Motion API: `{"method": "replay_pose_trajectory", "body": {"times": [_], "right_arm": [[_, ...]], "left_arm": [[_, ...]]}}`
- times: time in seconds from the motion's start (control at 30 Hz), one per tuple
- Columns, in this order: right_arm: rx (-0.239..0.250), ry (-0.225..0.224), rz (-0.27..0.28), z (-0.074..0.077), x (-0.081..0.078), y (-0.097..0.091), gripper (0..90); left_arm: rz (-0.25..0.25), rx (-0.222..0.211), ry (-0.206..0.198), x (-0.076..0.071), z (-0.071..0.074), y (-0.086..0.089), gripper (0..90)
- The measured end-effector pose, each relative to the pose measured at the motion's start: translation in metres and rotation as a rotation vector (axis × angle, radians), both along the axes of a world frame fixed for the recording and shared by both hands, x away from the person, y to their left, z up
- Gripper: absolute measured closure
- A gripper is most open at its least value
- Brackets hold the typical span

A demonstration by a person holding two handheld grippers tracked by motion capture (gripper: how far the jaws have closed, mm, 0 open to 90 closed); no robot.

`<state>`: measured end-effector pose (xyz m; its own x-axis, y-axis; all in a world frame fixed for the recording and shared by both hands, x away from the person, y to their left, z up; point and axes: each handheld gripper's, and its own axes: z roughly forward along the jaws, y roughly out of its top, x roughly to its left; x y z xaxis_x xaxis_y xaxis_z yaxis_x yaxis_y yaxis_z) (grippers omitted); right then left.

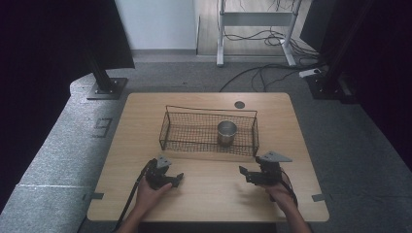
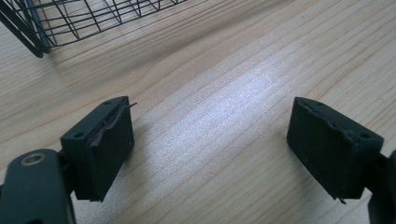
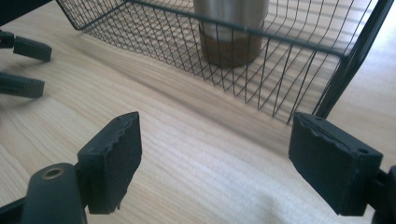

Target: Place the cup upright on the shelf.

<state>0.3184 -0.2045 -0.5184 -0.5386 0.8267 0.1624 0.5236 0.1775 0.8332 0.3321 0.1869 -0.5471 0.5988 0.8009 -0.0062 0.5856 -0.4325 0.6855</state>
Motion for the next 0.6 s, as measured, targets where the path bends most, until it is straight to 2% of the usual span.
{"method": "replay_pose_trajectory", "body": {"times": [0.2, 0.6], "right_arm": [[-0.015, 0.012, 0.003, -0.010, -0.002, 0.003, 17.3], [-0.022, 0.010, -0.006, -0.014, -0.003, 0.002, 17.5]], "left_arm": [[0.000, 0.000, 0.000, 0.000, 0.000, 0.000, 14.7], [0.000, 0.000, 0.000, 0.000, 0.000, 0.000, 14.7]]}}
